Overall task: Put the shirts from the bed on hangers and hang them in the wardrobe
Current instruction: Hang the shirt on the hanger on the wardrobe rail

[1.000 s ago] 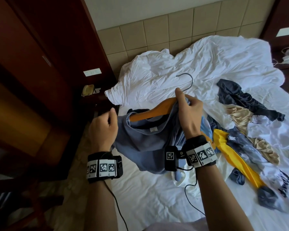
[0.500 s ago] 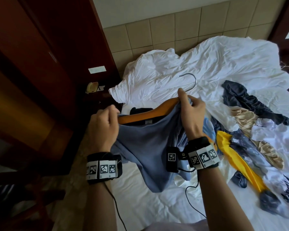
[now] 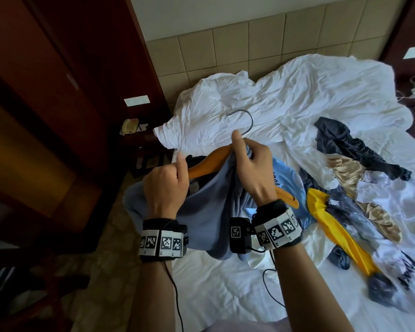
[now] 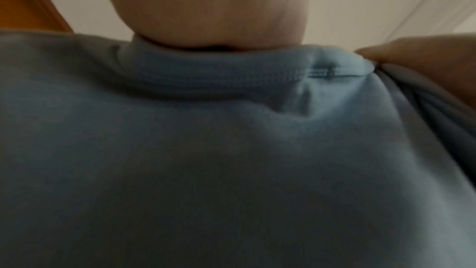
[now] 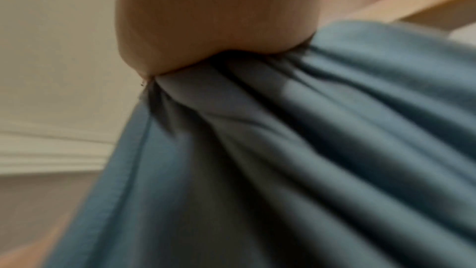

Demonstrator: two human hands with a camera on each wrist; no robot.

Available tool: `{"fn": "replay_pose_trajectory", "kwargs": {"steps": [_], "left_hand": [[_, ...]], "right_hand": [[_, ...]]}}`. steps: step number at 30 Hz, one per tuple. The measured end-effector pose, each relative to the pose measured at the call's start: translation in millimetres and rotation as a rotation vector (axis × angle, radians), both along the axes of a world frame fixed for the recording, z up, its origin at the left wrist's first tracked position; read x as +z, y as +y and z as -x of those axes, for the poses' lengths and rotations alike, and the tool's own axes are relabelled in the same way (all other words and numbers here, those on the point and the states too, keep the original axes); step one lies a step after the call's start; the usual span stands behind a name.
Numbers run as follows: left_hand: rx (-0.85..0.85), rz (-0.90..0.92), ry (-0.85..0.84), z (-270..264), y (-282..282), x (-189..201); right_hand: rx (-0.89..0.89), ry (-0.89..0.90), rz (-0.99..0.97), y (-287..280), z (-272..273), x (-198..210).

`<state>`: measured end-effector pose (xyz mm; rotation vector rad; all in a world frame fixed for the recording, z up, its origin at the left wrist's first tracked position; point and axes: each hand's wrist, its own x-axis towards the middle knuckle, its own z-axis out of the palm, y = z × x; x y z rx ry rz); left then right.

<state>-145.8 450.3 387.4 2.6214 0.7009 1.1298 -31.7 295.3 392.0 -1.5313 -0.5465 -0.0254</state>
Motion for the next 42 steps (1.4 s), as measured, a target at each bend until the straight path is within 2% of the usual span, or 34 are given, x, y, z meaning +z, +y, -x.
{"fn": "replay_pose_trajectory", "kwargs": {"steps": [4, 9, 11, 13, 17, 21, 23, 25, 28, 30, 32, 34, 38, 42], "left_hand": [[0.141, 0.095, -0.079, 4, 6, 1], [0.349, 0.195, -0.226, 23, 28, 9], [0.456, 0.282, -0.272, 34, 36, 13], [0.487, 0.390, -0.331, 45, 47, 14], [0.437, 0.527, -0.426, 59, 67, 10], [0.429, 0.472, -0.412, 59, 69, 8], [0.429, 0.430, -0.373, 57, 68, 7], [0.419, 0.399, -0.342, 54, 64, 6], [0.411, 0.338, -0.285, 47, 53, 6], [0.338, 0.332, -0.286, 39, 47, 3], [0.255, 0.369, -0.322, 32, 39, 2], [0.219, 0.358, -0.319, 29, 34, 4], [0.098, 0.251, -0.266, 27, 33, 12], [-0.015, 0.138, -0.188, 11, 16, 28]], "right_hand": [[-0.035, -0.076, 0.121, -4, -8, -8], [-0.072, -0.270, 0.452, -25, -30, -25], [-0.131, -0.281, 0.484, -36, -41, -35], [-0.205, -0.266, 0.461, -42, -51, -45], [-0.349, -0.153, 0.443, -46, -64, -64], [-0.405, -0.081, 0.564, -40, -68, -74], [-0.390, -0.078, 0.545, -36, -69, -78], [-0.369, -0.140, 0.424, -32, -67, -75], [-0.304, -0.328, 0.304, -21, -56, -53], [-0.169, -0.420, 0.315, -10, -42, -37], [-0.097, -0.441, 0.405, 2, -28, -30], [-0.171, -0.430, 0.466, 7, -18, -29], [-0.373, -0.423, 0.415, 10, -14, -31], [-0.435, -0.418, 0.409, 15, -14, -28]]}}
